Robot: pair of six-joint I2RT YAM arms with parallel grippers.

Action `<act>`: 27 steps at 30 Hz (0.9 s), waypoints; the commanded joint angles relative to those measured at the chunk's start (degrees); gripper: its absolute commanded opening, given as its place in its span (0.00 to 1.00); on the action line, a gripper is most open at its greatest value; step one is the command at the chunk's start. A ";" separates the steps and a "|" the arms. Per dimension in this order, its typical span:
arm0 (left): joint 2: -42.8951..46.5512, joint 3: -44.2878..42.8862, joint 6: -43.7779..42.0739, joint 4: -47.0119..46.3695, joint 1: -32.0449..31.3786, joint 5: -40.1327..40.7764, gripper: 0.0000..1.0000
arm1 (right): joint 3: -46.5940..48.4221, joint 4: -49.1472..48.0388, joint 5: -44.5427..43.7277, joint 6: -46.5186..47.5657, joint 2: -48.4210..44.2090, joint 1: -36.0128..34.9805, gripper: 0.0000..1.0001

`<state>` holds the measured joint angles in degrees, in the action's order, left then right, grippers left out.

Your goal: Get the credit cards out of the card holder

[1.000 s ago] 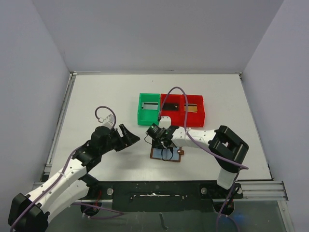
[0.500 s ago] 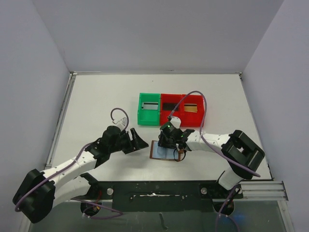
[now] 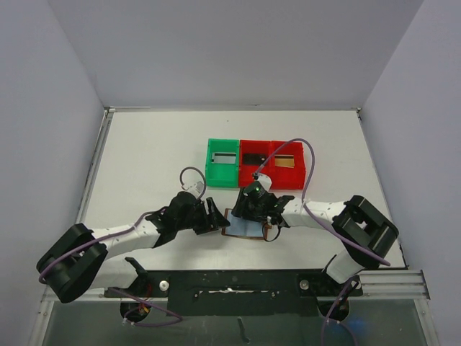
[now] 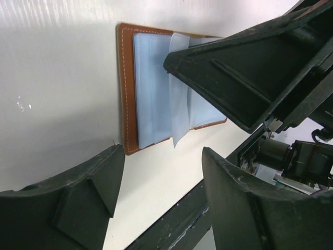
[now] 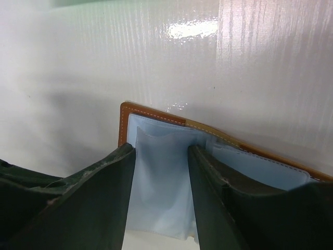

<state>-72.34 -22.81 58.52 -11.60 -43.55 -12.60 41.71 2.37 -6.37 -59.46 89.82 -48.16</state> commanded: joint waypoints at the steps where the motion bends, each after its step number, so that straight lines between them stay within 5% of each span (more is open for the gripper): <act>1: -0.92 -1.98 0.45 -7.56 -0.25 1.38 0.56 | -2.70 1.71 1.74 -1.20 1.41 0.06 0.45; 20: -12.47 -1.69 2.98 -16.92 -0.82 -1.74 0.43 | -3.86 -0.71 4.26 -1.81 2.14 0.81 0.48; 27: -15.51 0.56 8.00 -29.44 -0.92 -5.78 0.36 | -4.70 -2.59 5.80 -2.50 2.31 0.90 0.48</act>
<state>-86.70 -22.52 63.92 -30.61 -44.18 -15.31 39.38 -2.96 -3.31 -60.90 89.62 -47.16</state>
